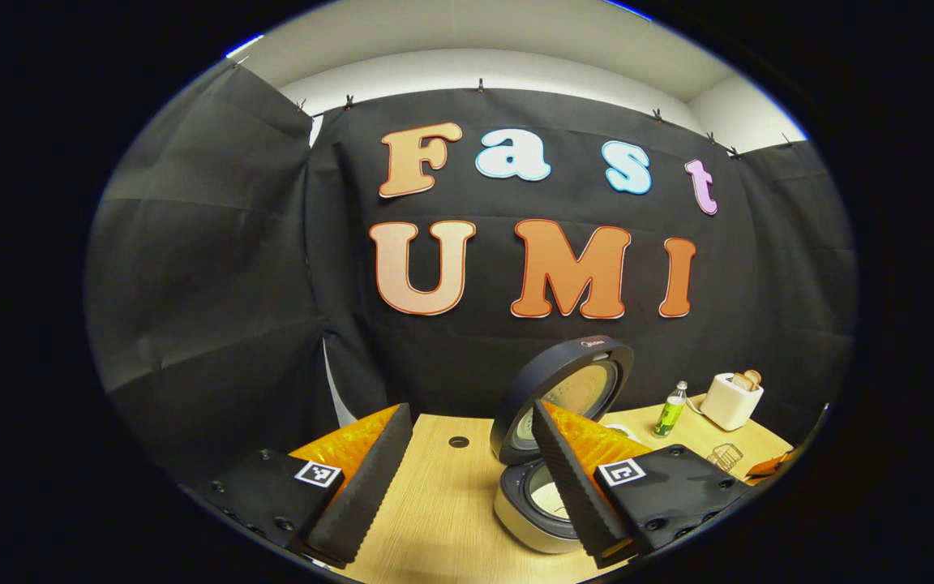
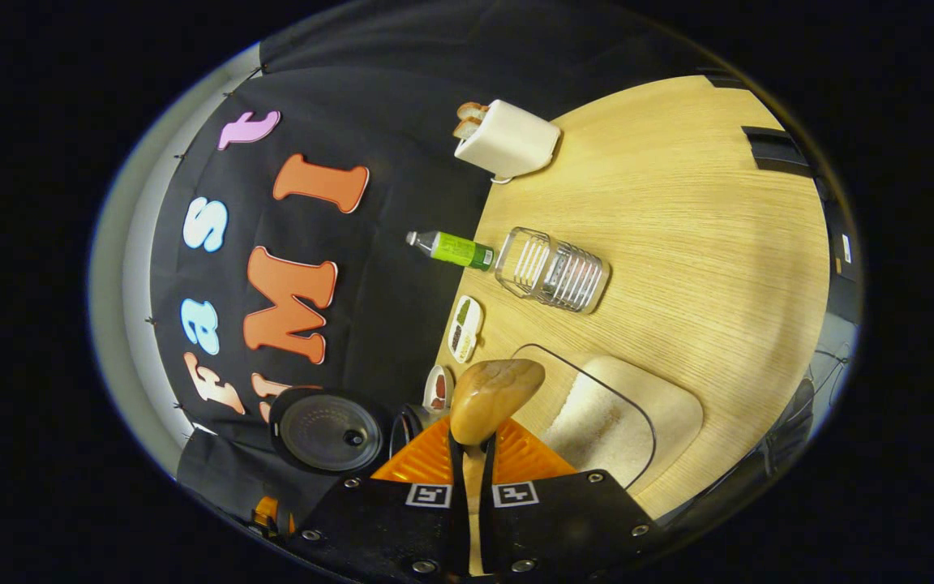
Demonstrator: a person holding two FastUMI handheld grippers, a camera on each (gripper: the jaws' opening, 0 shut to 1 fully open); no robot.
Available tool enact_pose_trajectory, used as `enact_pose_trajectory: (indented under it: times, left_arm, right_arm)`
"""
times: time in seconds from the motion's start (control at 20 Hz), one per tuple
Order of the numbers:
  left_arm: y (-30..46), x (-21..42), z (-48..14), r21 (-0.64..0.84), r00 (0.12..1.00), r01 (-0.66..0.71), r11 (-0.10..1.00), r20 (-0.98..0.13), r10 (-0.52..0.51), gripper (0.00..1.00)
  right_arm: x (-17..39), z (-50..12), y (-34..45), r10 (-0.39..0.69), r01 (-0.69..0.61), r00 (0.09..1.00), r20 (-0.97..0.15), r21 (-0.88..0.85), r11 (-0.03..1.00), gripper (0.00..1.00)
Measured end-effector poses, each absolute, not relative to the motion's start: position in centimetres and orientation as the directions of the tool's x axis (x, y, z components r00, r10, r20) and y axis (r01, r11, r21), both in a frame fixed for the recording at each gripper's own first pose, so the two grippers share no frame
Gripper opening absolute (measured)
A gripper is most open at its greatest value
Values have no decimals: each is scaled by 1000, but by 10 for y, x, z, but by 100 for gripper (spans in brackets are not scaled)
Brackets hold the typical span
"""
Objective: Close the left gripper, press the button to open the rice cooker; take a wooden spoon from the chopstick holder with the right hand, scoop a spoonful of rice and pour it into the rice cooker, then put the wooden spoon back into the chopstick holder.
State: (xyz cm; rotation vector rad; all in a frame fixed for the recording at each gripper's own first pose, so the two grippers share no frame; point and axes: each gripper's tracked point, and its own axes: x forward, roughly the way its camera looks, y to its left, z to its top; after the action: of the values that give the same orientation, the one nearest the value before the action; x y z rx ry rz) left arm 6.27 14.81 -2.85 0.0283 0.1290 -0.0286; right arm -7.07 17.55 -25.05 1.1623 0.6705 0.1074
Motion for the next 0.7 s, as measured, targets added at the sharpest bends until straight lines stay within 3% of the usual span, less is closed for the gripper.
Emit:
enact_pose_trajectory:
  times: [0.7]
  left_arm:
    - [141, 67, -31, -8, 991, 35, 999, -130, -36, 97]
  right_arm:
    - [-20, -127, 215, 474, 163, 818, -325, 922, 351, 4]
